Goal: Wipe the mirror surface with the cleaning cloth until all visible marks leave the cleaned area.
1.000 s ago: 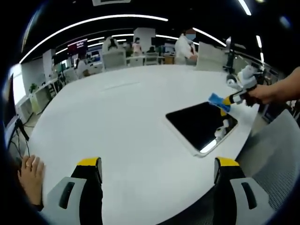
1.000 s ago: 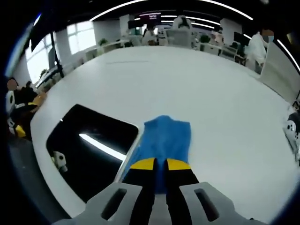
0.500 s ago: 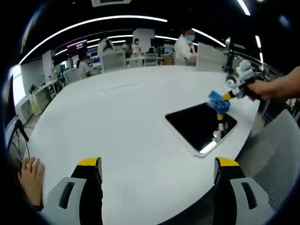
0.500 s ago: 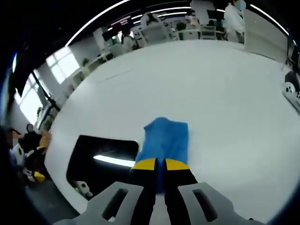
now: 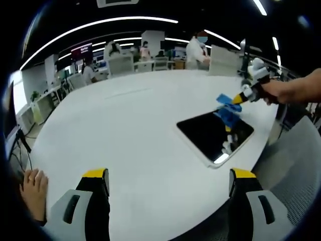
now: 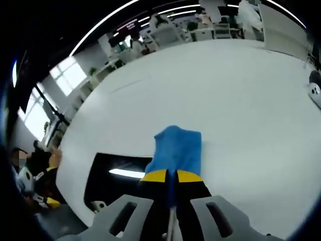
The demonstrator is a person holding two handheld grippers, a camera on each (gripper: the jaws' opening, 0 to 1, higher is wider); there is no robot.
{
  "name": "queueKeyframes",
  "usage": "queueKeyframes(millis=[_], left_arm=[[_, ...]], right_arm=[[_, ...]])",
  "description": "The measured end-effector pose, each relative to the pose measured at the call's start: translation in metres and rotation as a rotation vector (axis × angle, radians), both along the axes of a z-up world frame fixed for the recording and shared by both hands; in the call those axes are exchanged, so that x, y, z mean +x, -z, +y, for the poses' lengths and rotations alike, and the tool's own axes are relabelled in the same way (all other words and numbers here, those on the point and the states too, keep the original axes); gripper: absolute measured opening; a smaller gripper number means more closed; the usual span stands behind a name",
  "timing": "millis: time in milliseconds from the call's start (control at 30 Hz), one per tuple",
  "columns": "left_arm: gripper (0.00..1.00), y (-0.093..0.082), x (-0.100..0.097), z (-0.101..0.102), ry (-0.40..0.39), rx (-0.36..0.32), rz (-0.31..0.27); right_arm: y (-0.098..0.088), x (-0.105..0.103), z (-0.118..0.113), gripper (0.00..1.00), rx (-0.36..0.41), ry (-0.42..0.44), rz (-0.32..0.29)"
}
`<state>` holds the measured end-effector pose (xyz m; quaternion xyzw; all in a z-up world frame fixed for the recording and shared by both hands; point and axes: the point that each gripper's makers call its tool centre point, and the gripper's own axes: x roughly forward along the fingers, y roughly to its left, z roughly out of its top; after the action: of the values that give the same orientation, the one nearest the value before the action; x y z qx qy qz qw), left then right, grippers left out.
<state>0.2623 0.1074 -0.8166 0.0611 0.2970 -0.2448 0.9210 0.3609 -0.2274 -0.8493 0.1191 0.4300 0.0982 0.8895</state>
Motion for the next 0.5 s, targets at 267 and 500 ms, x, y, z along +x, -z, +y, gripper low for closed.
queueKeyframes(millis=[267,500], left_arm=[[0.99,0.002,-0.002,0.000,0.004,0.008,0.008],[0.99,0.003,-0.002,0.001,0.001,0.010,0.012]], right_arm=[[0.015,0.004,0.012,0.01,-0.053,0.014,0.030],[0.016,0.004,0.025,0.00,-0.073,-0.022,0.046]])
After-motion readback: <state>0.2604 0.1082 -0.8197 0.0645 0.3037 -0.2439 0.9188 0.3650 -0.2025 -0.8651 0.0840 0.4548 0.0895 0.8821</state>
